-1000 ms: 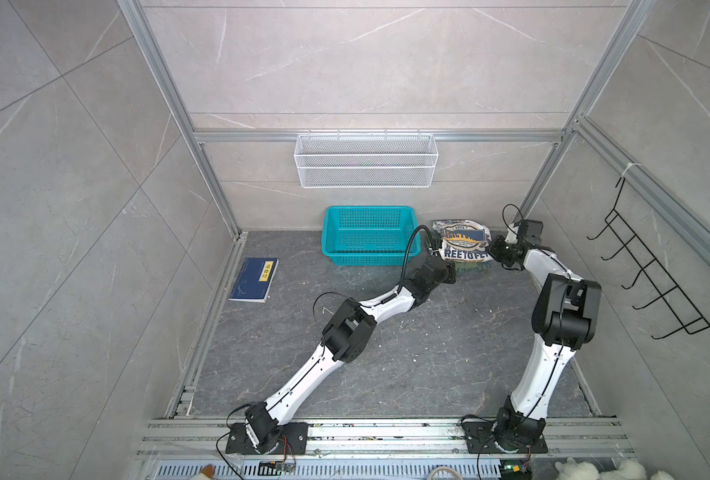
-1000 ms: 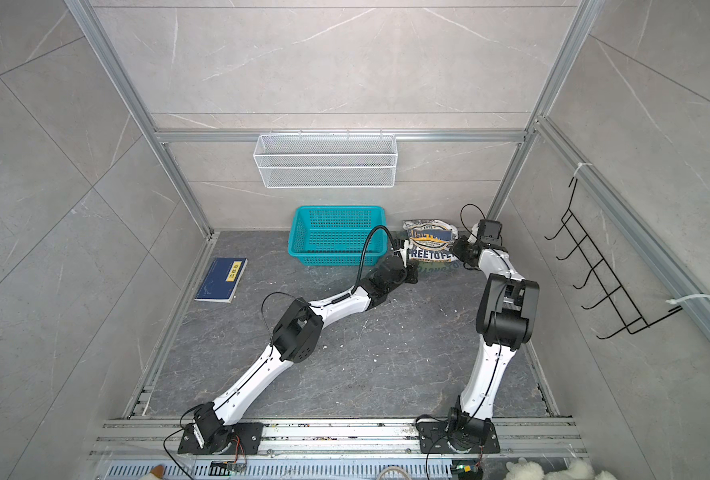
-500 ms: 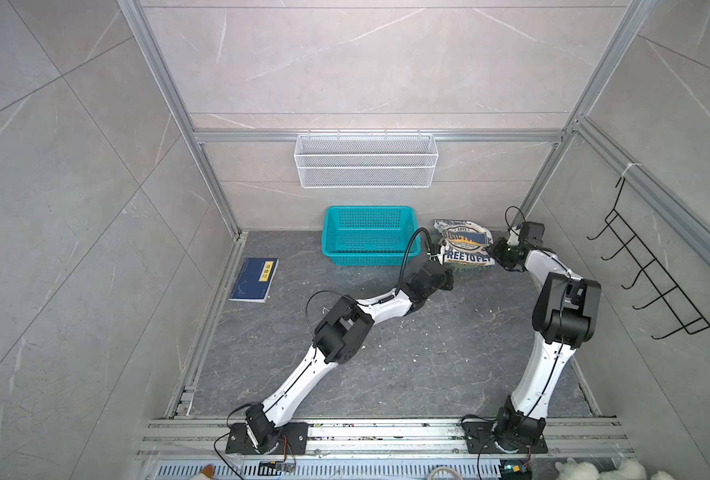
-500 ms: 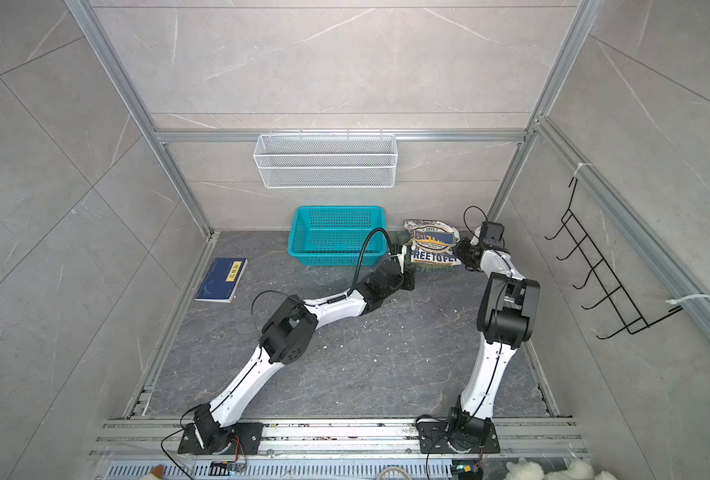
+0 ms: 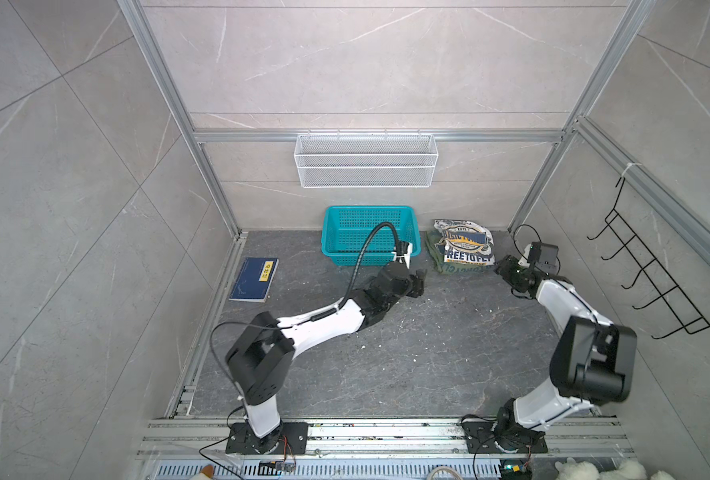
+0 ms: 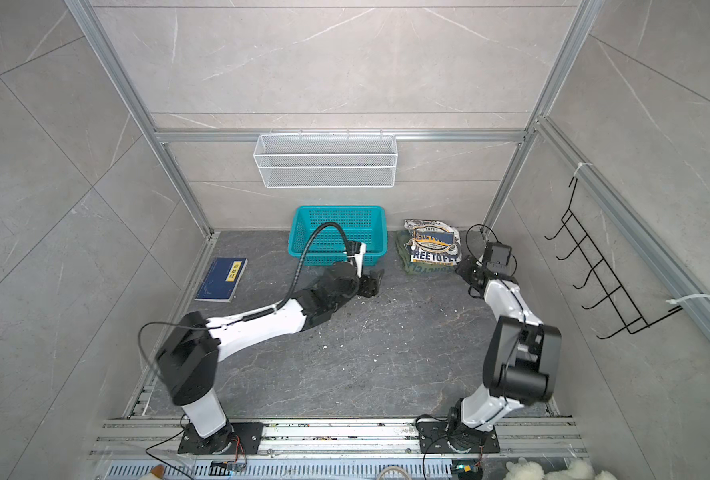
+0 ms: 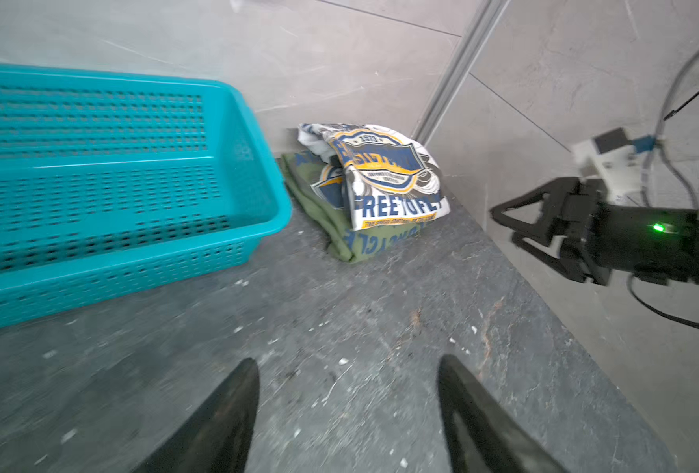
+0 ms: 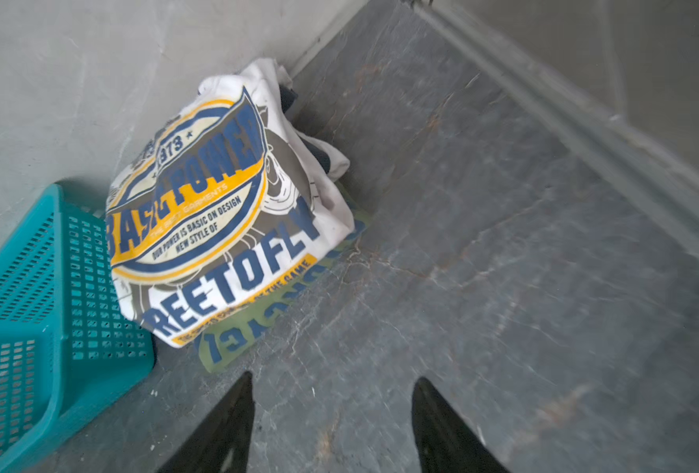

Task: Fold and stack tank tops
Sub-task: Reset both arms

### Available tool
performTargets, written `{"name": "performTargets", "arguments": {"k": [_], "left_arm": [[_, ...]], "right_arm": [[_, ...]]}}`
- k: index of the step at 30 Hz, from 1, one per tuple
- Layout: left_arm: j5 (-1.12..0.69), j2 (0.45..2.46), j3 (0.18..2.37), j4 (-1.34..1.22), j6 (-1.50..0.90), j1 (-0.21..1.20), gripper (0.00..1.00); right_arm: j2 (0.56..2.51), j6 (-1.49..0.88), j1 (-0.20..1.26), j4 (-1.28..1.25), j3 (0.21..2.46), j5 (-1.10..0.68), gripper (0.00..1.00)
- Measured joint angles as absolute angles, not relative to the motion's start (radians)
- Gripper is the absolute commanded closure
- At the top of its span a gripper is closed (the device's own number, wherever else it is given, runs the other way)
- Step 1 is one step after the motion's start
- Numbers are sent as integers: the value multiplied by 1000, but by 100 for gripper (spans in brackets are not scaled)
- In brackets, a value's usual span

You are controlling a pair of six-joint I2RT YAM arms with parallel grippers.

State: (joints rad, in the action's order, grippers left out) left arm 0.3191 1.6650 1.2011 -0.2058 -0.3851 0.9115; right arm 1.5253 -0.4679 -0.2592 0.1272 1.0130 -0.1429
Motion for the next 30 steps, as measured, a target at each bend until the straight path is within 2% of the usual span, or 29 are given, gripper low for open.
{"name": "performTargets", "arguments": {"k": [3, 6, 10, 14, 18, 19, 25, 30], "left_arm": [[451, 1481, 1011, -182, -321, 886, 8], [582, 1309, 834, -134, -255, 825, 7], [671, 1100, 627, -120, -171, 624, 0], [679, 960, 374, -305, -16, 466, 0], [612, 1040, 250, -447, 102, 400, 0], [591, 1083, 241, -489, 114, 374, 0], [363, 1308, 212, -742, 155, 214, 0], [267, 1428, 209, -906, 144, 130, 0]], "right_arm": [[1391, -437, -202, 52, 854, -61, 33], [1342, -368, -111, -87, 684, 23, 32], [1357, -270, -10, -230, 509, 76, 28], [1390, -180, 34, -358, 473, 93, 27], [1385, -76, 115, -505, 451, 87, 25], [1380, -54, 128, -532, 438, 80, 2], [1431, 30, 146, -762, 335, 57, 0], [1507, 35, 146, -852, 331, 89, 1]]}}
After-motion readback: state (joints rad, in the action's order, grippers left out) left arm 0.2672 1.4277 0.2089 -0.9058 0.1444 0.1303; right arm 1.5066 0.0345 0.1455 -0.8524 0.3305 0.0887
